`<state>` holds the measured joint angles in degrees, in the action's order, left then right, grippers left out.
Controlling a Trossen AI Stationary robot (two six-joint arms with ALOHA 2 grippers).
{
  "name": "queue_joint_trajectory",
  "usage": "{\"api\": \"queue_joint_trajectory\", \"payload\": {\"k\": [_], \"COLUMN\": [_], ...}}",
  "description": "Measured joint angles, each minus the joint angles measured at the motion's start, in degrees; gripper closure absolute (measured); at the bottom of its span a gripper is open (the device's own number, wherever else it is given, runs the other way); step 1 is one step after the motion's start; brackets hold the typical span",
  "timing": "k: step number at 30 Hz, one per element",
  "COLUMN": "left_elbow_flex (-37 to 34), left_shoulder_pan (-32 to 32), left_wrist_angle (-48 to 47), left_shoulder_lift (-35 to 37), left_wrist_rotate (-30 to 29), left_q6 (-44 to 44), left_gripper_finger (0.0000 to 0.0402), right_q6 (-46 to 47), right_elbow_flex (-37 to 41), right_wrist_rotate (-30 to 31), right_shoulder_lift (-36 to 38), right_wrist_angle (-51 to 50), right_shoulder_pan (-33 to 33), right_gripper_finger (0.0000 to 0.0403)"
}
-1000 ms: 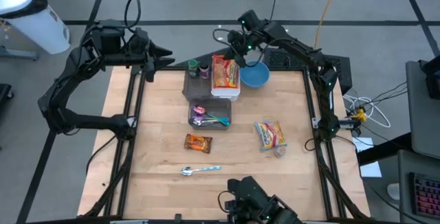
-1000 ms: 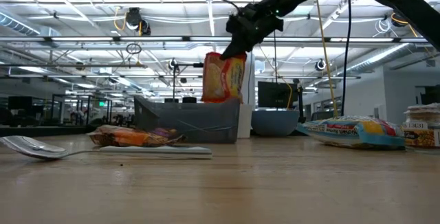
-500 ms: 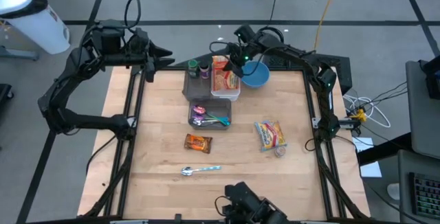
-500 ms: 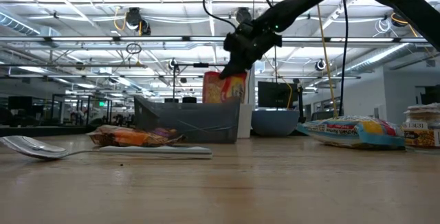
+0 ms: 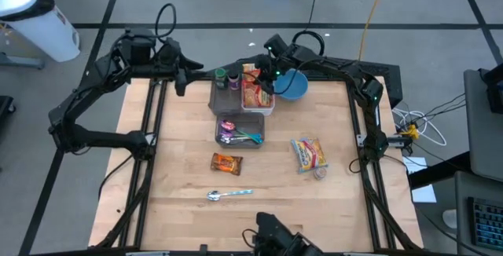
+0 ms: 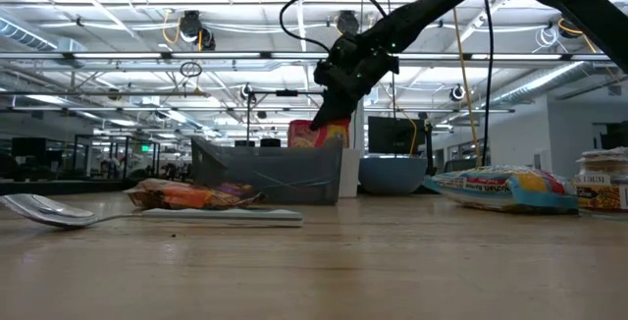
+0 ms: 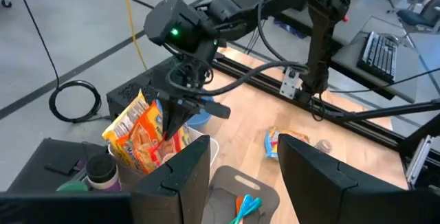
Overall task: Pick & Place Food Item
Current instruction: Put the red noodle pack into the white bin
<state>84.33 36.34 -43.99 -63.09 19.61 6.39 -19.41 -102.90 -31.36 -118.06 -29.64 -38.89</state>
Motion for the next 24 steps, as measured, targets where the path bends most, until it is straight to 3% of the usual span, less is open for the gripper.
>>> {"api": "queue_joint_trajectory", "payload": {"k": [18,24], "left_elbow_flex": [-0.83,-0.83], "left_shoulder_pan": [0.02,0.02], "left_wrist_angle": [1.71,1.69], "left_shoulder_lift": [-0.02,-0.01], "left_wrist_rotate": [1.35,1.35], "left_q6": [0.13,0.01], "left_gripper_finger": [0.0222,0.0222], "right_q6": [2.17,2.11], "right_elbow_flex": [1.6,1.6], "right_wrist_rotate": [0.22,0.14], "right_shoulder_lift": [0.0,0.0], "right_wrist_angle": [4.74,5.02], "right_shoulder_pan": [-0.09,-0.11], "right_gripper_finger": [0.0402,0.0378]}}
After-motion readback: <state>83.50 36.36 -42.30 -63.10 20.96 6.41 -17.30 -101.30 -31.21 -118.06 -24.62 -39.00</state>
